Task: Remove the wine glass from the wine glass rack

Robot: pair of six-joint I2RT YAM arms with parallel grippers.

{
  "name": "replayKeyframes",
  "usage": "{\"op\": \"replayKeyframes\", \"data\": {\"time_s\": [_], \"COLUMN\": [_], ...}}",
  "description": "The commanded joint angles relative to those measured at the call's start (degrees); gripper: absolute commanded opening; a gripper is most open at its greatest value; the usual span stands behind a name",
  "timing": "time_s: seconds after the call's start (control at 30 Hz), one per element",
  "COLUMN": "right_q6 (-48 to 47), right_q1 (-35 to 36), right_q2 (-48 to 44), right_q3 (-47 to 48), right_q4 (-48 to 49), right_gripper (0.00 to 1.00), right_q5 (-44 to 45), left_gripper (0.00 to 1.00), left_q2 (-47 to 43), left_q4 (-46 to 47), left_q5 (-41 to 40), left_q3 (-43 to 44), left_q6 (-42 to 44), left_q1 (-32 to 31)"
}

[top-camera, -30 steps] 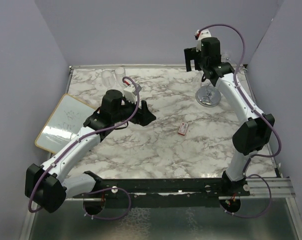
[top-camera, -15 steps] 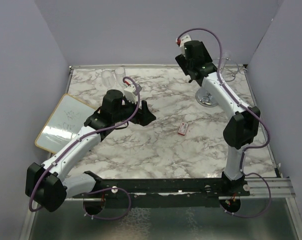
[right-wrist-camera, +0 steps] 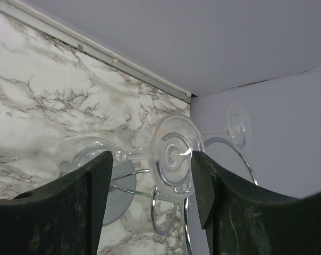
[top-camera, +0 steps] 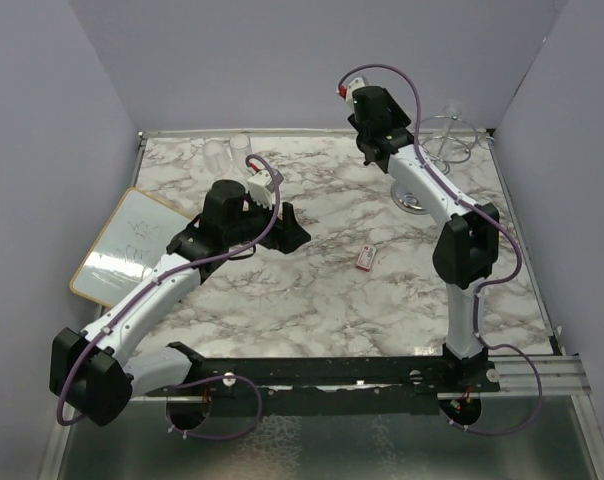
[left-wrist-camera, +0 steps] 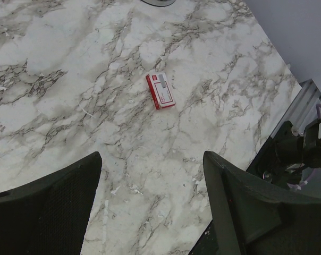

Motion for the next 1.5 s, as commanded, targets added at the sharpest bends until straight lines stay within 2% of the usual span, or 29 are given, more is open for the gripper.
{"op": "replayKeyframes", "data": {"time_s": [0.0,0.4,0.8,1.47], "right_q6": [-2.88,-5.05,-8.05,-7.00], "right_q1": [0.07,0.08,0.00,-0.62], "right_q2": [1.19,3.43,4.17,3.31], "right_q3": [1.81,2.34,0.41,-0.51], "right_q4": [4.61,6.75,10.46,9.32], "right_gripper": [0.58,0.44,0.40,0.29], "right_q5": [2.95,4.34,4.95,4.77], "left_gripper": [0.79,0.80,0.80,0.80], "left_q2": [-1.61,-2.25,-2.93,-3.42], "left_q4": [0.24,-0.26,-0.47,-1.15], "left_q5": [-0.95,-0.77,-0.70,-0.94], "left_q3": [0.05,-0.07,-0.08,-0.45], "left_q6": [1.10,1.88,2.07,2.78], "left_q1": [-0.28,-0.26,-0.26,-0.30]}}
